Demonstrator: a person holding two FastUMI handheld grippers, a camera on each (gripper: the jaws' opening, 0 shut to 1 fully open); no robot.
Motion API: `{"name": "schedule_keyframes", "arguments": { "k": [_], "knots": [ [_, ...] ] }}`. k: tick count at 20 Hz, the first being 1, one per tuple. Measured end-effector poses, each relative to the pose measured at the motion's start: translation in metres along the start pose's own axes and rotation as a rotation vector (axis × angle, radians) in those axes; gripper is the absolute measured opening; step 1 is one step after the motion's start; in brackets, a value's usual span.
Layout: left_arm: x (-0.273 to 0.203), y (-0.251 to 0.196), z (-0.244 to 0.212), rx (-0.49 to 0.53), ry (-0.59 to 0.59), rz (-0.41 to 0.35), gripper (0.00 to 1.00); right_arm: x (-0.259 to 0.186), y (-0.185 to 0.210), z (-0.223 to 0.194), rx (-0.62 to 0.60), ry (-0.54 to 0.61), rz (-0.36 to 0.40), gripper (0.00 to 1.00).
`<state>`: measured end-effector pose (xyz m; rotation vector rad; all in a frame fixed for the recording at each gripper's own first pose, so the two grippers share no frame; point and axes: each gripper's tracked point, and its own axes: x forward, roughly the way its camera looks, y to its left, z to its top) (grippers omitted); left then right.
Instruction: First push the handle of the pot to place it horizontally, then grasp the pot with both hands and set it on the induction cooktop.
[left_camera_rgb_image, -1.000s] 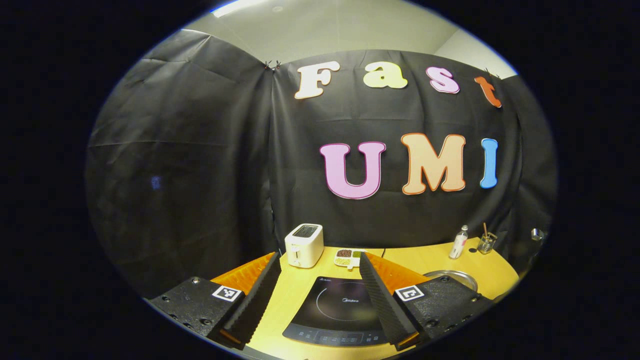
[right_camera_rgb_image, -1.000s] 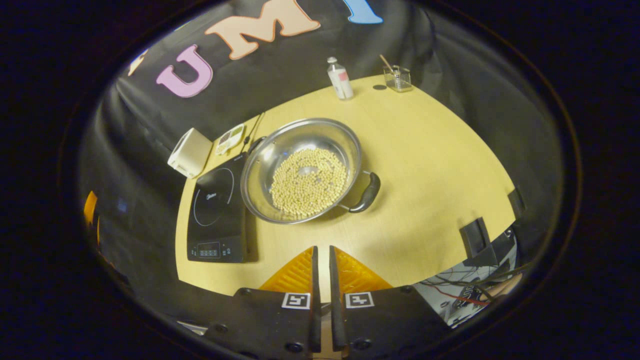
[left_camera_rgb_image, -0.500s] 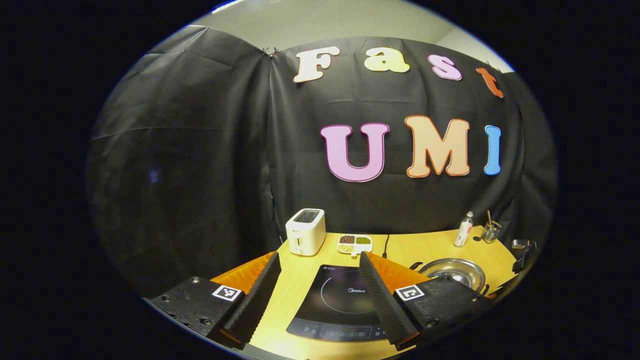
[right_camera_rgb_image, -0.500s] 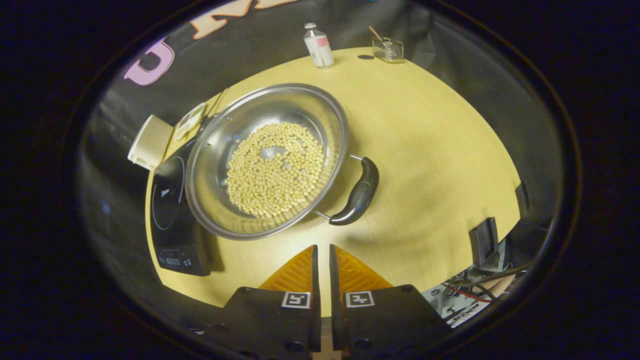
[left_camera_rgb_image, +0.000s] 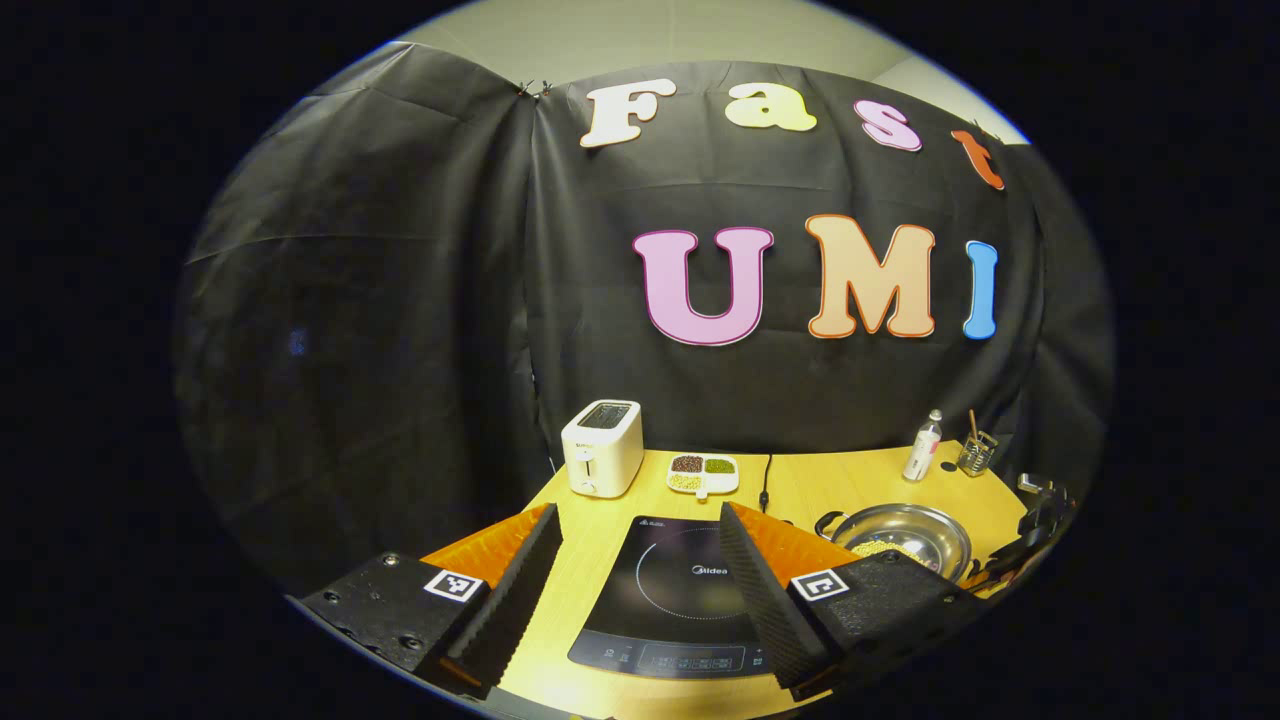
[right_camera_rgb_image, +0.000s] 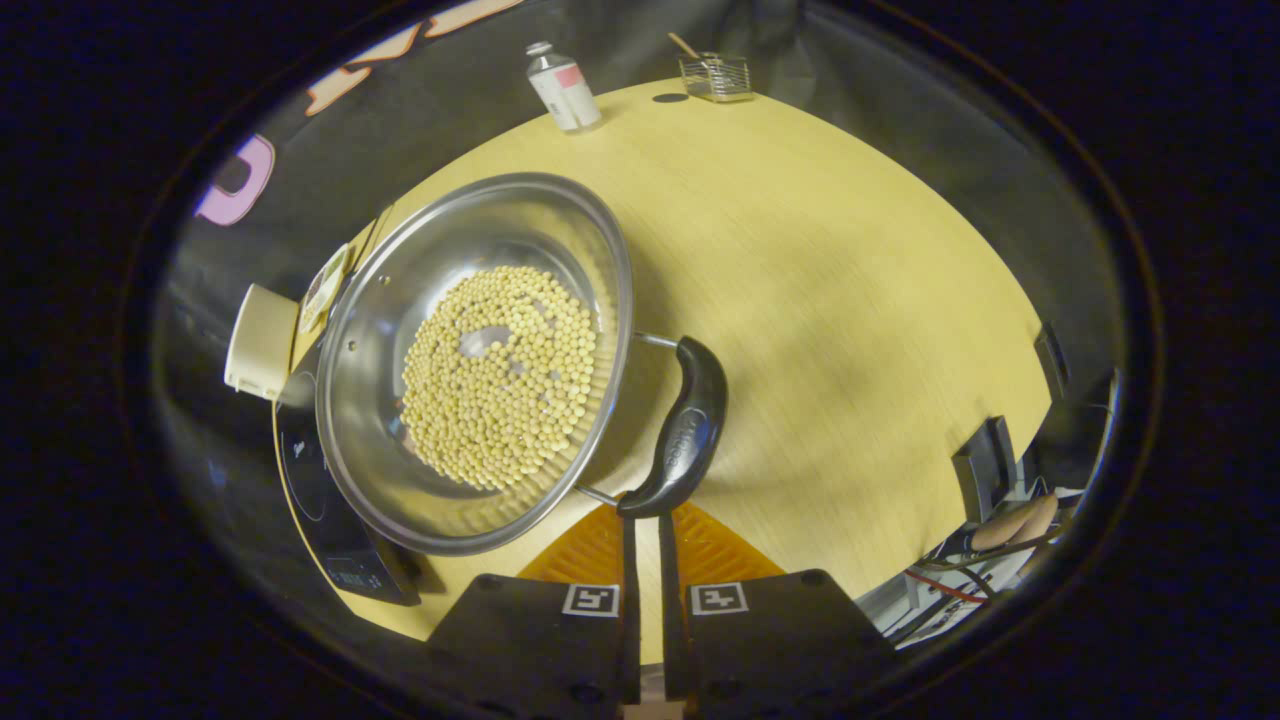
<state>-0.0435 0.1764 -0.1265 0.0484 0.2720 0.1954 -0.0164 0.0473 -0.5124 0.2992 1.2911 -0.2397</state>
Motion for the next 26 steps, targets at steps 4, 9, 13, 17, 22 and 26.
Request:
{"name": "schedule_keyframes", "arguments": {
  "k": [4,9,13,17,22,26],
  "knots": [
    [0.008,0.003,-0.006,0.000,0.010,-0.005,0.94,0.005,-0.008,0.018,0.060,-0.018,-0.011,0.11],
    [0.022,-0.012,-0.020,-0.033,0.059,-0.024,0.96,0.008,-0.018,0.037,0.091,-0.026,-0.007,0.11],
    [0.032,-0.028,-0.028,-0.059,0.091,-0.030,0.96,0.009,-0.025,0.047,0.103,-0.017,0.013,0.12],
    [0.040,-0.042,-0.030,-0.086,0.113,0.002,0.96,0.011,-0.026,0.057,0.066,0.008,0.034,0.12],
    [0.041,-0.055,-0.032,-0.098,0.145,0.052,0.97,0.012,-0.025,0.069,0.028,0.039,0.069,0.12],
    [0.043,-0.072,-0.034,-0.089,0.160,0.077,0.97,0.016,-0.025,0.084,0.007,0.050,0.093,0.12]
  ]
}}
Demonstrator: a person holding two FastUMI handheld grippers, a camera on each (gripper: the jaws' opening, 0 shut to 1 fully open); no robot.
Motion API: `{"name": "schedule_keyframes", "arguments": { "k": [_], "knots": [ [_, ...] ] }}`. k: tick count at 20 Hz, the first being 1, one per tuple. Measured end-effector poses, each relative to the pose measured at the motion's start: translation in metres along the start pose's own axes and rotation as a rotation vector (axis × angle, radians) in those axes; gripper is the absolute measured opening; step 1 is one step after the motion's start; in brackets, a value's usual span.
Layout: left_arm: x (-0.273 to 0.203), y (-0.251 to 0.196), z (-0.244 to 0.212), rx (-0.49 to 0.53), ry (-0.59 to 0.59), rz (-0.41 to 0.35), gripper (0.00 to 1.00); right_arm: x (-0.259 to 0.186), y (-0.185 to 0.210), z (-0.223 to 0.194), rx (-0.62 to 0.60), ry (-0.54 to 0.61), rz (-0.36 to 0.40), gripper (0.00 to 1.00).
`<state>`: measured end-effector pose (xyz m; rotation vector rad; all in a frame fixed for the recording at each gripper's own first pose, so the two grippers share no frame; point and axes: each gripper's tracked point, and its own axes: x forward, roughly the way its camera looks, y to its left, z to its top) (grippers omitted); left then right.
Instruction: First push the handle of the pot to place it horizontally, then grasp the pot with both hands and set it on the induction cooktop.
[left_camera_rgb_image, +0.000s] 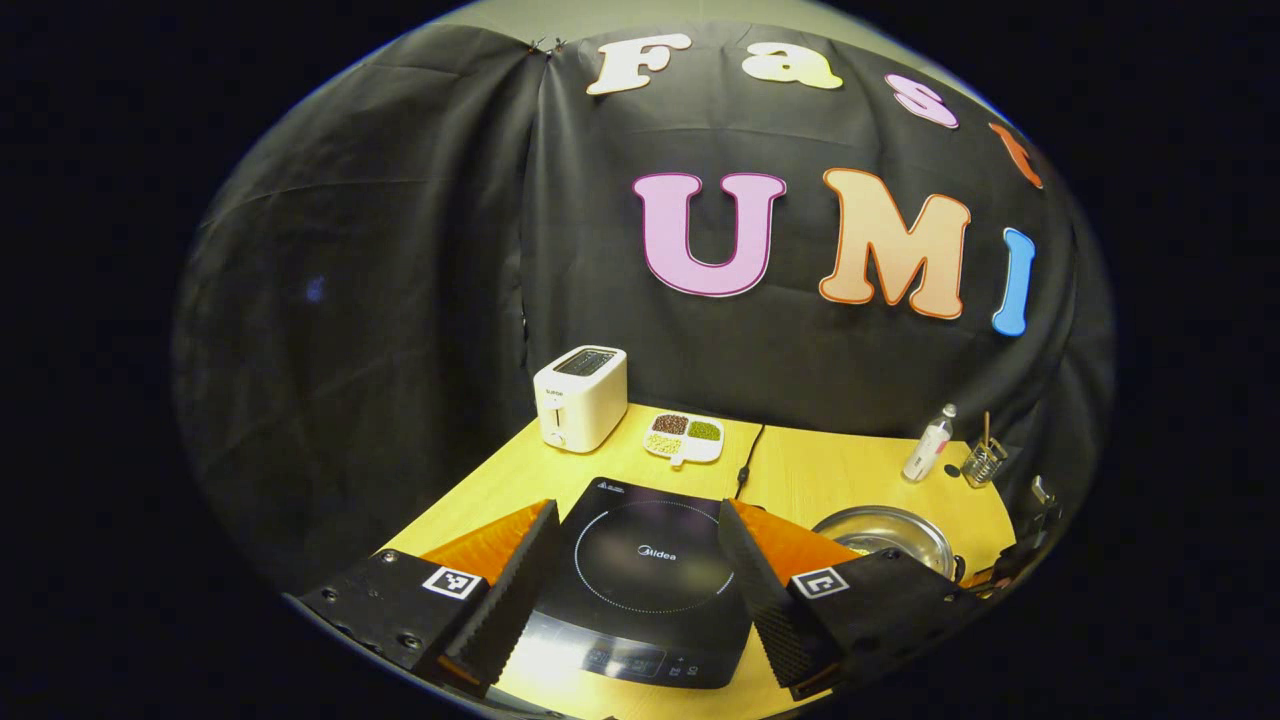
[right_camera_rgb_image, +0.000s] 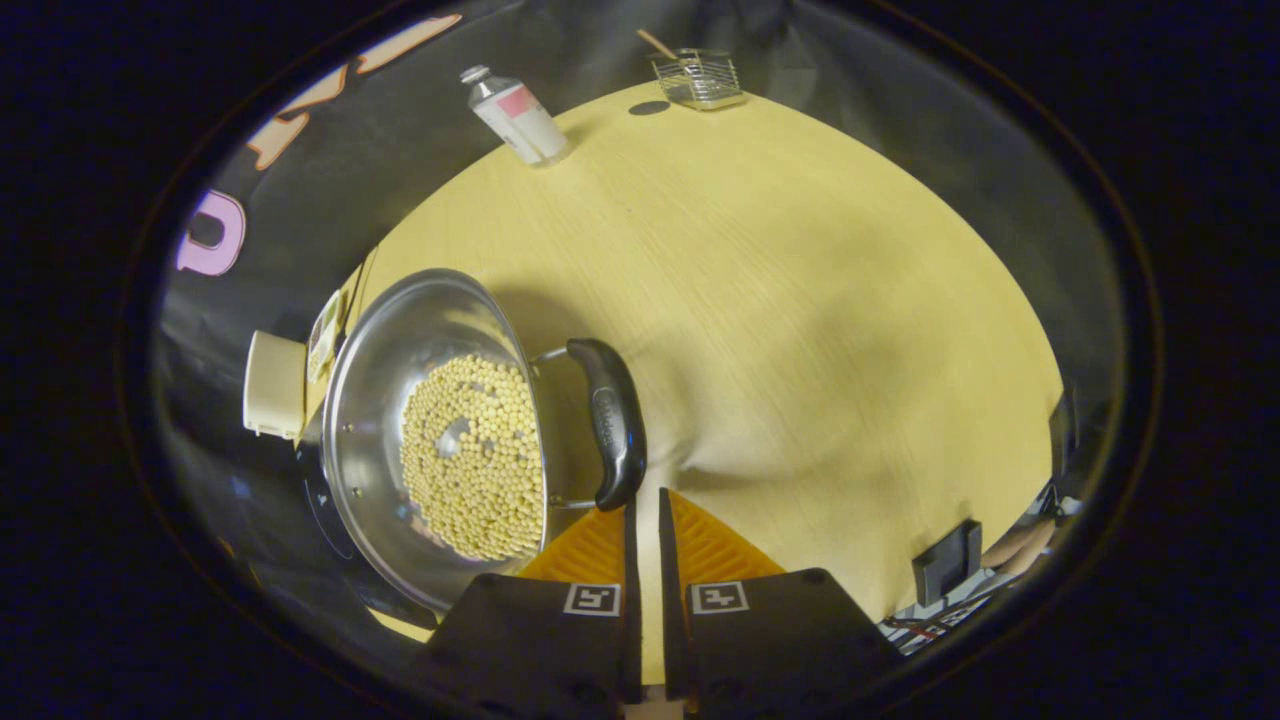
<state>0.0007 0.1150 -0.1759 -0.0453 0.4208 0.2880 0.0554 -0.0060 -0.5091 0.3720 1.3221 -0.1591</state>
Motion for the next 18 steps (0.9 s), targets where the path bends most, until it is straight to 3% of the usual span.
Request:
{"name": "schedule_keyframes", "arguments": {
  "k": [8,9,12,18],
  "knots": [
    [-0.001,-0.027,-0.001,0.025,0.012,0.030,0.94,0.007,0.003,0.023,-0.040,0.020,0.040,0.12],
    [0.000,-0.030,-0.002,0.030,0.012,0.029,0.97,0.007,0.004,0.024,-0.050,0.021,0.044,0.12],
    [0.000,-0.035,-0.004,0.040,0.021,0.032,0.94,0.011,0.002,0.030,-0.063,0.029,0.057,0.12],
    [0.007,-0.045,-0.007,0.027,0.040,0.046,0.97,0.011,-0.001,0.031,-0.138,0.056,0.066,0.13]
  ]
}}
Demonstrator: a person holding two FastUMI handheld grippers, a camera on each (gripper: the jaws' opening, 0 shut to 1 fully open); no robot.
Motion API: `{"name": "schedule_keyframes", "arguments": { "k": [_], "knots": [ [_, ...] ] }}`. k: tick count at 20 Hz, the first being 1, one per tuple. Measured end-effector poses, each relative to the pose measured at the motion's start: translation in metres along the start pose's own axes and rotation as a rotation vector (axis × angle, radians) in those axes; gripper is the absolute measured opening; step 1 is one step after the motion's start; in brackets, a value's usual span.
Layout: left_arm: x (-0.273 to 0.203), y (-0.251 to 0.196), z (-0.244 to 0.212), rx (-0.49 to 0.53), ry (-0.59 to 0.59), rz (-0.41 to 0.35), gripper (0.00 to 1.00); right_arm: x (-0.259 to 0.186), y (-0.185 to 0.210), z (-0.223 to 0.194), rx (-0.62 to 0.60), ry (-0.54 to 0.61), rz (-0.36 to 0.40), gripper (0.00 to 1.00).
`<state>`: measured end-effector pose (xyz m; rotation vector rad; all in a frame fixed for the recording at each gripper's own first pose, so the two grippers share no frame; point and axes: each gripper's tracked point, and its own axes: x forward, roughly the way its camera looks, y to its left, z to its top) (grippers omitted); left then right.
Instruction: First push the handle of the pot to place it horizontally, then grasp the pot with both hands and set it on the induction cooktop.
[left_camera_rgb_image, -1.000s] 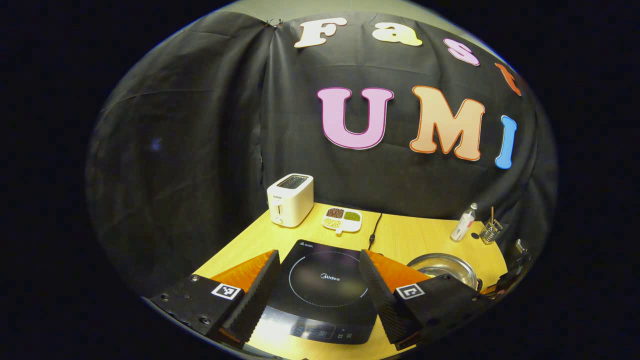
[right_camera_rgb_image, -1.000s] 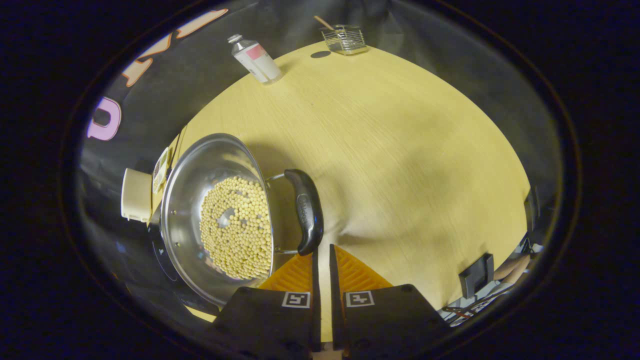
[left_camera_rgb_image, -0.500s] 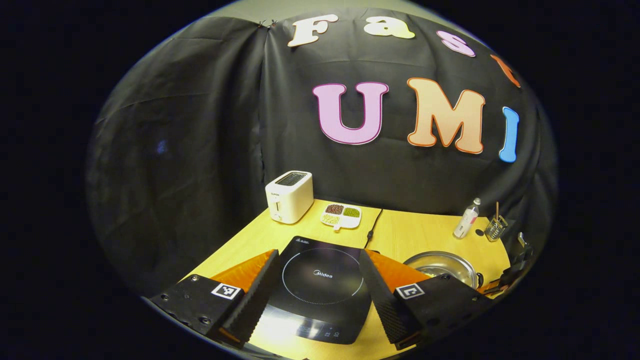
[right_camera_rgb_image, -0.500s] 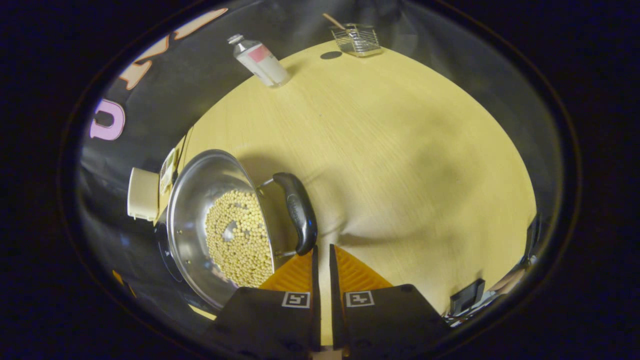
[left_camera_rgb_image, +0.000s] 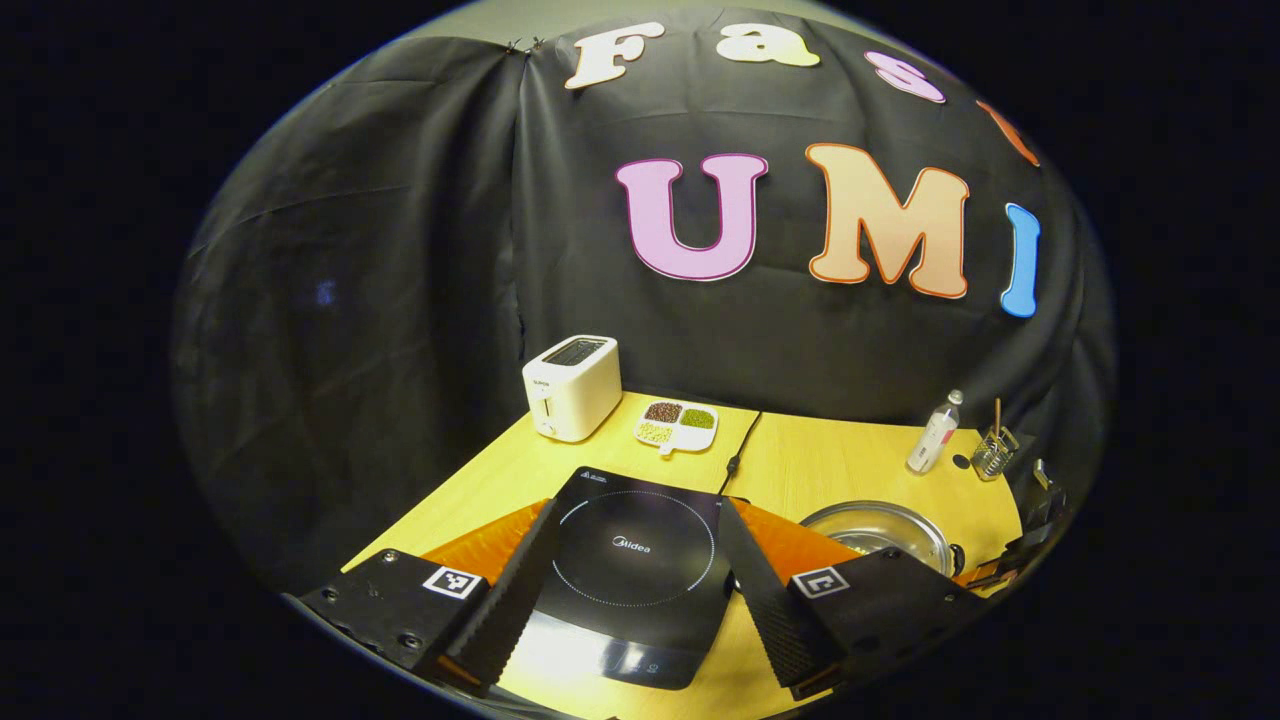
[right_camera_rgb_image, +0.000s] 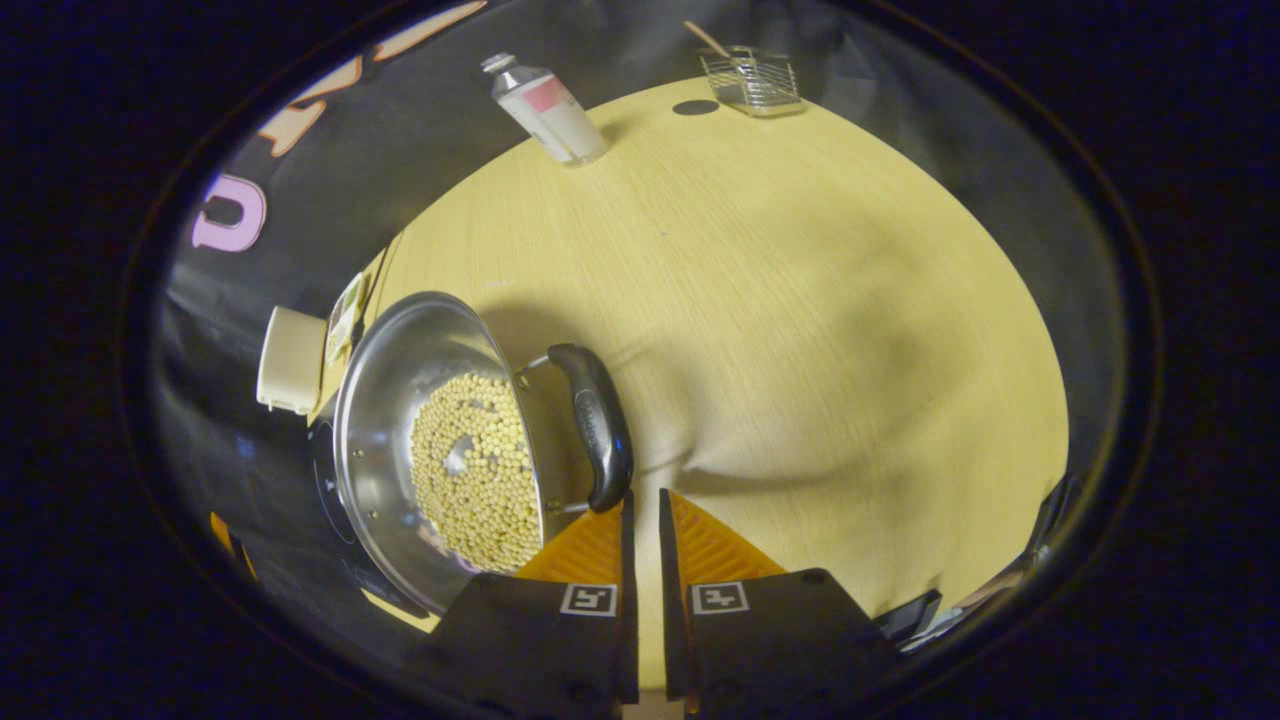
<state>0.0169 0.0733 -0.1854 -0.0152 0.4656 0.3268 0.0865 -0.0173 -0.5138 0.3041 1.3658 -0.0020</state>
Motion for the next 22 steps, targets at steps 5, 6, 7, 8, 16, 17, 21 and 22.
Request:
{"name": "schedule_keyframes", "arguments": {
  "k": [5,6,7,8,16,17,21,22],
  "knots": [
    [0.010,-0.015,-0.012,-0.011,0.041,-0.038,0.97,-0.019,-0.015,-0.005,-0.025,0.021,0.016,0.48],
    [0.014,-0.021,-0.018,-0.016,0.066,-0.065,0.97,-0.023,-0.019,-0.005,-0.028,0.023,0.023,0.60],
    [0.017,-0.028,-0.027,-0.022,0.105,-0.098,0.97,-0.027,-0.023,-0.007,-0.029,0.026,0.029,0.72],
    [0.020,-0.036,-0.038,-0.033,0.149,-0.140,0.97,-0.032,-0.026,-0.006,-0.028,0.033,0.042,0.84],
    [0.054,-0.094,-0.121,-0.106,0.549,-0.387,0.96,-0.045,0.006,0.018,-0.010,0.048,0.203,0.92],
    [0.058,-0.099,-0.126,-0.114,0.578,-0.397,0.97,-0.045,0.012,0.021,-0.018,0.052,0.218,0.92],
    [0.082,-0.105,-0.153,-0.053,0.664,-0.398,0.96,-0.035,0.028,0.034,-0.049,0.068,0.245,1.00],
    [0.084,-0.108,-0.158,-0.038,0.684,-0.409,0.97,-0.032,0.030,0.037,-0.052,0.073,0.250,0.92]
  ]
}}
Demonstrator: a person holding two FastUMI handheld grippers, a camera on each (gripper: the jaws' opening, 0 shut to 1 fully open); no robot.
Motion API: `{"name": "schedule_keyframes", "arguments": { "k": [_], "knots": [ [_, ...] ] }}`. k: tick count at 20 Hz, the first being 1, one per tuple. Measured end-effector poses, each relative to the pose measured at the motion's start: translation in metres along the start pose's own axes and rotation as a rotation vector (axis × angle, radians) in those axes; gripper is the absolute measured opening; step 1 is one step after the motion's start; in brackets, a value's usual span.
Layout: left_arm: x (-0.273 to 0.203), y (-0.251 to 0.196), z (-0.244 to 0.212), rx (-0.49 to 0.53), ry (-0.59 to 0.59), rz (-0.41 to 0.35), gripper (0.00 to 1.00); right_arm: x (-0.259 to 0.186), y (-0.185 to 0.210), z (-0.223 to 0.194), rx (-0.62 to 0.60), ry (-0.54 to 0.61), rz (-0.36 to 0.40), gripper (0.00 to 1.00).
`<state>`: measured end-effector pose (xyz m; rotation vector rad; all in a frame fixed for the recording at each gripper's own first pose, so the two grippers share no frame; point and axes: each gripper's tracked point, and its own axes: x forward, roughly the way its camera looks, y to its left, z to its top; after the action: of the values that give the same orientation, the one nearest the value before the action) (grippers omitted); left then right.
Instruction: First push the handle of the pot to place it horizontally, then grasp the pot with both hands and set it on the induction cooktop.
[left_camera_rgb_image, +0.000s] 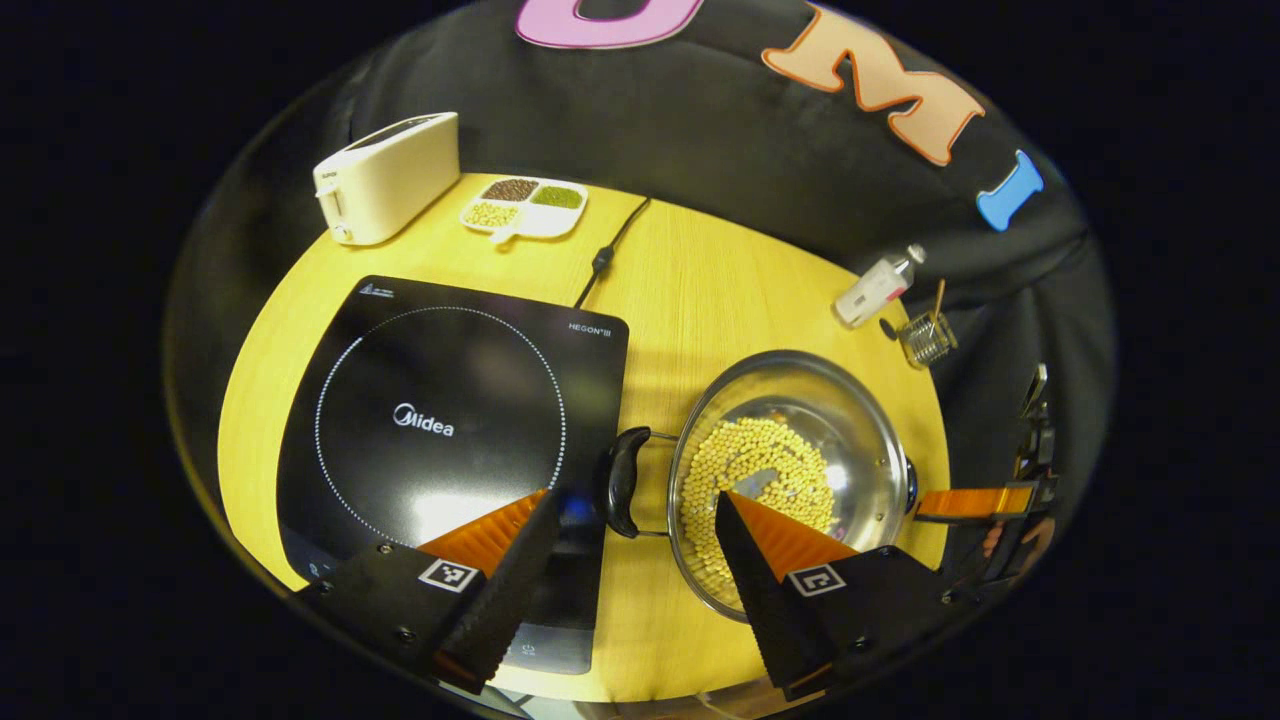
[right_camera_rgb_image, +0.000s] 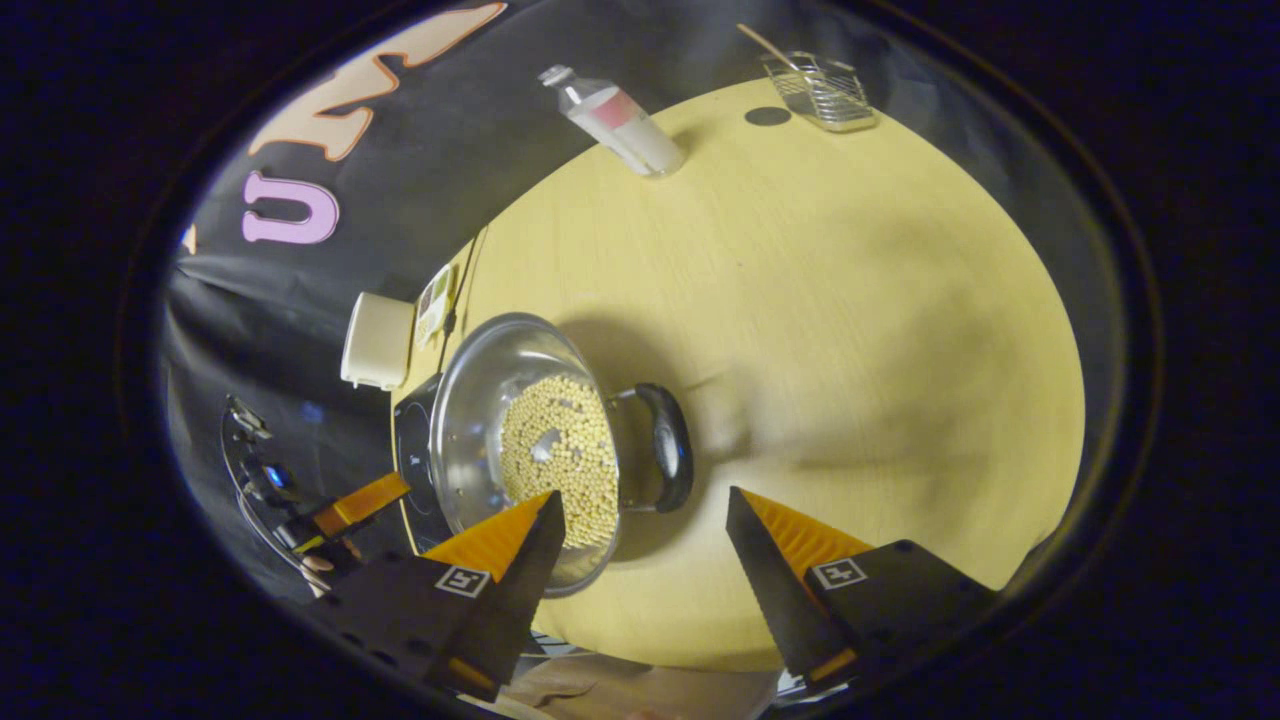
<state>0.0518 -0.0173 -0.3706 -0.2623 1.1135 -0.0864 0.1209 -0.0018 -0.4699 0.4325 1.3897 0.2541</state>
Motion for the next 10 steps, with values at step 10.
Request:
{"name": "schedule_keyframes", "arguments": {
  "k": [10],
  "knots": [
    [0.034,-0.009,-0.008,0.067,0.133,-0.020,0.89,0.035,0.001,0.007,-0.026,0.078,0.006,0.89]
  ]
}}
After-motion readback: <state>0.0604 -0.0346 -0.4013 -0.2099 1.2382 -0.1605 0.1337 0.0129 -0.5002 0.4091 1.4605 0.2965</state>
